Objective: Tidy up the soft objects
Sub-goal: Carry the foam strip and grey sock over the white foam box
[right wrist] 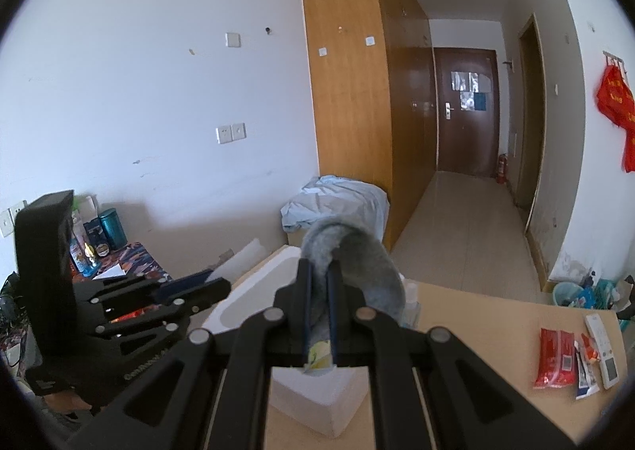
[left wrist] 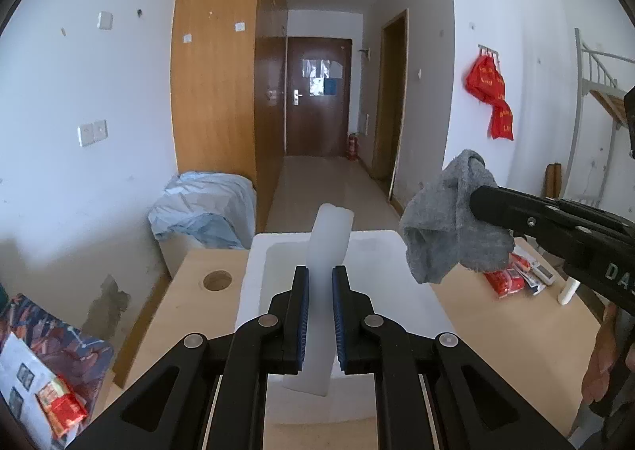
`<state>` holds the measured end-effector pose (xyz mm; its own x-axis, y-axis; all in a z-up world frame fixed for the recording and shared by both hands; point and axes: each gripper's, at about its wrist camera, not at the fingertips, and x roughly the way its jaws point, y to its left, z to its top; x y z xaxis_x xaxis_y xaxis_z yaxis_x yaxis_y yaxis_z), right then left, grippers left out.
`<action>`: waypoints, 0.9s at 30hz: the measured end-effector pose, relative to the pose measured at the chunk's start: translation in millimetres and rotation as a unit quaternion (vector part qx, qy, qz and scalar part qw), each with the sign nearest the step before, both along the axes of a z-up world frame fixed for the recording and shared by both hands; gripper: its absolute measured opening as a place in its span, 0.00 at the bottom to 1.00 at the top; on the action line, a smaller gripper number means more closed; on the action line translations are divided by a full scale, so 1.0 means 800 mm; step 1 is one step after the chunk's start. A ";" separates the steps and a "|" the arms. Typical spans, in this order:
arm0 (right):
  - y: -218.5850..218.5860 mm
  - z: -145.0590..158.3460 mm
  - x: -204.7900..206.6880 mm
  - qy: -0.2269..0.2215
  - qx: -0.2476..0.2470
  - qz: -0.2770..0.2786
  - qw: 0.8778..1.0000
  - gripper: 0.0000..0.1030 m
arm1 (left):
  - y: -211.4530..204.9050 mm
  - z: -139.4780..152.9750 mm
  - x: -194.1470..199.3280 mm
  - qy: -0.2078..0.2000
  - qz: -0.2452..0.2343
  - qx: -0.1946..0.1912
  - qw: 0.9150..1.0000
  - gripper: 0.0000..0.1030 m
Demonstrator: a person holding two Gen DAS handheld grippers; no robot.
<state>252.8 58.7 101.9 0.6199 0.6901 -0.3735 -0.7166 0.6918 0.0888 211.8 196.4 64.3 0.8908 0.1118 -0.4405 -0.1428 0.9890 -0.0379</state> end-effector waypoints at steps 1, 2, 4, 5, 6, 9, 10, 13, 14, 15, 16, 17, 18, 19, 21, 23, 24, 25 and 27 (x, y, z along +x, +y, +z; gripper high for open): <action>0.004 0.001 0.003 0.001 0.000 0.003 1.000 0.09 | 0.001 0.000 0.004 0.000 -0.001 -0.002 1.000 0.12; 0.007 0.001 0.006 0.002 0.001 0.008 1.000 0.09 | 0.003 -0.001 0.010 0.000 -0.001 -0.006 1.000 0.12; 0.011 0.001 0.012 0.004 0.000 0.012 1.000 0.09 | 0.008 -0.002 0.019 0.002 0.002 -0.009 1.000 0.12; 0.013 0.000 0.015 0.004 0.000 0.014 1.000 0.09 | 0.009 -0.003 0.023 0.003 0.002 -0.009 1.000 0.12; 0.015 -0.001 0.017 0.003 -0.001 0.015 1.000 0.09 | 0.010 -0.004 0.029 0.004 0.001 -0.010 1.000 0.12; 0.018 -0.005 0.024 0.005 0.000 0.017 1.000 0.09 | 0.015 -0.007 0.042 0.008 -0.001 -0.011 1.000 0.12; 0.018 -0.007 0.028 0.007 0.002 0.016 1.000 0.09 | 0.016 -0.009 0.046 0.010 -0.002 -0.011 1.000 0.12; 0.015 -0.014 0.032 0.012 0.005 0.017 1.000 0.09 | 0.017 -0.012 0.056 0.014 -0.005 -0.014 1.000 0.12; 0.015 -0.016 0.034 0.015 0.007 0.019 1.000 0.09 | 0.017 -0.014 0.059 0.016 -0.006 -0.014 1.000 0.12; 0.015 -0.017 0.036 0.018 0.009 0.020 1.000 0.09 | 0.019 -0.016 0.060 0.016 -0.006 -0.015 1.000 0.12; 0.015 -0.019 0.038 0.019 0.008 0.020 1.000 0.09 | 0.018 -0.017 0.062 0.017 -0.007 -0.015 1.000 0.12; 0.016 -0.021 0.039 0.021 0.005 0.020 1.000 0.09 | 0.018 -0.019 0.063 0.018 -0.007 -0.013 1.000 0.12; 0.016 -0.022 0.041 0.023 0.005 0.019 1.000 0.09 | 0.019 -0.019 0.065 0.019 -0.007 -0.014 1.000 0.12; 0.015 -0.022 0.042 0.024 0.005 0.018 1.000 0.09 | 0.018 -0.020 0.066 0.020 -0.009 -0.014 1.000 0.12; 0.014 -0.022 0.042 0.024 0.005 0.016 1.000 0.09 | 0.014 -0.023 0.072 0.026 -0.011 -0.012 1.000 0.12; 0.013 -0.020 0.041 0.022 0.006 0.015 1.000 0.09 | 0.013 -0.026 0.076 0.031 -0.012 -0.011 0.999 0.12; 0.015 -0.017 0.041 0.022 0.006 0.014 1.000 0.09 | 0.012 -0.028 0.078 0.033 -0.012 -0.010 0.999 0.12; 0.017 -0.016 0.041 0.021 0.006 0.015 1.000 0.09 | 0.010 -0.028 0.080 0.035 -0.012 -0.008 0.999 0.13; 0.017 -0.016 0.040 0.020 0.006 0.015 1.000 0.09 | 0.009 -0.029 0.080 0.035 -0.012 -0.007 0.999 0.19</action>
